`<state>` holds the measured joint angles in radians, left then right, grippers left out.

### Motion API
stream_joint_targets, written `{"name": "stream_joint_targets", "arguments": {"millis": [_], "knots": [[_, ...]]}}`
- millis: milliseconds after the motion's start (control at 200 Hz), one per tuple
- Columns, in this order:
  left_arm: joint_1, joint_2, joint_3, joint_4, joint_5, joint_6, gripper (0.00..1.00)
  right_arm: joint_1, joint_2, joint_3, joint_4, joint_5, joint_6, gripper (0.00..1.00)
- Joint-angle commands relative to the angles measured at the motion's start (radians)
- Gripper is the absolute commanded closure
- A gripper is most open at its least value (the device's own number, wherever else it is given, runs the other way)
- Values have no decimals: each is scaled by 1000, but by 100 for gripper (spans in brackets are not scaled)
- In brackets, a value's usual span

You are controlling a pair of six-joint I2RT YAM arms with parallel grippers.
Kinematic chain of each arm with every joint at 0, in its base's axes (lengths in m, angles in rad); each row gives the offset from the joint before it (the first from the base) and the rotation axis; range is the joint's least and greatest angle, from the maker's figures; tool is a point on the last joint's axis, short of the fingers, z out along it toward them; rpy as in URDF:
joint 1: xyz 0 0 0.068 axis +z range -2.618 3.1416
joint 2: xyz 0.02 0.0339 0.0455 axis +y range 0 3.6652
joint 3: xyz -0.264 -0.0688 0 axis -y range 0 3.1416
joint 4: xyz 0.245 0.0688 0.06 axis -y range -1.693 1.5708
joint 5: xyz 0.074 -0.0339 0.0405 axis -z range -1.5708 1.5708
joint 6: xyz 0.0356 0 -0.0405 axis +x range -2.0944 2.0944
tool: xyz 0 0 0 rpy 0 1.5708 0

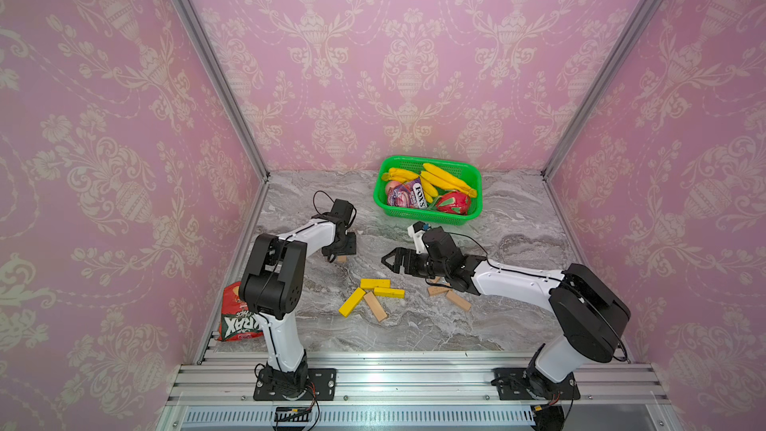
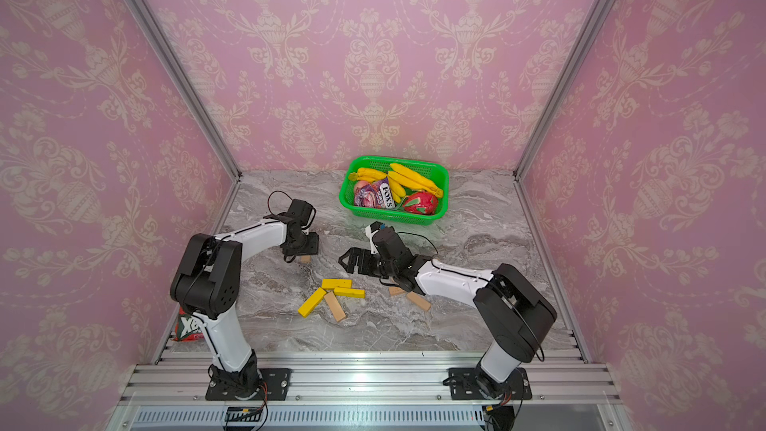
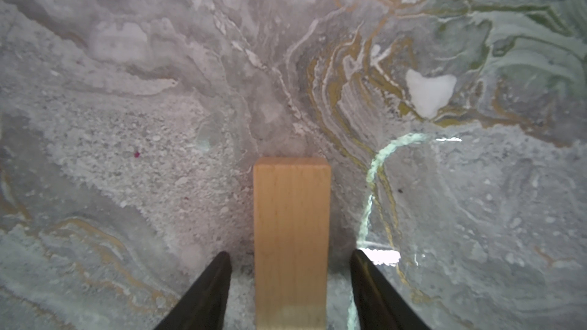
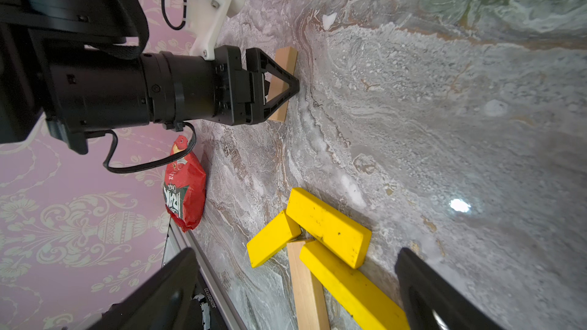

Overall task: Assemble the letter k with building blocks
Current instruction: Place the building block at the center of the board, then pick up the building block from the center of the board.

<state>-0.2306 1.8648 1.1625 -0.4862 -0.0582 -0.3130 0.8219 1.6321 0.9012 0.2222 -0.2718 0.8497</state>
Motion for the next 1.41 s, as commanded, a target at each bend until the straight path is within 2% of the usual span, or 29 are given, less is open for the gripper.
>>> {"name": "stream_joint_targets", "arguments": {"millis": [0, 515, 825, 1071, 1181, 1401], "knots": [[8, -39, -27, -22, 19, -7, 37, 14, -8, -5, 6, 16, 14, 0], [7, -153, -89, -45, 44, -4, 36, 38, -10, -2, -2, 20, 12, 0], [1, -352, -161, -144, 88, 0, 38, 64, -77, -35, -34, 60, 5, 0], [-49, -495, -214, -272, 113, 3, 43, 106, -122, -51, -70, 97, 9, 0], [-87, -535, -241, -307, 84, -8, 45, 127, -153, -89, -58, 115, 30, 0], [-144, -628, -321, -304, 65, -57, 46, 162, -207, -142, -83, 134, 60, 0]]}}
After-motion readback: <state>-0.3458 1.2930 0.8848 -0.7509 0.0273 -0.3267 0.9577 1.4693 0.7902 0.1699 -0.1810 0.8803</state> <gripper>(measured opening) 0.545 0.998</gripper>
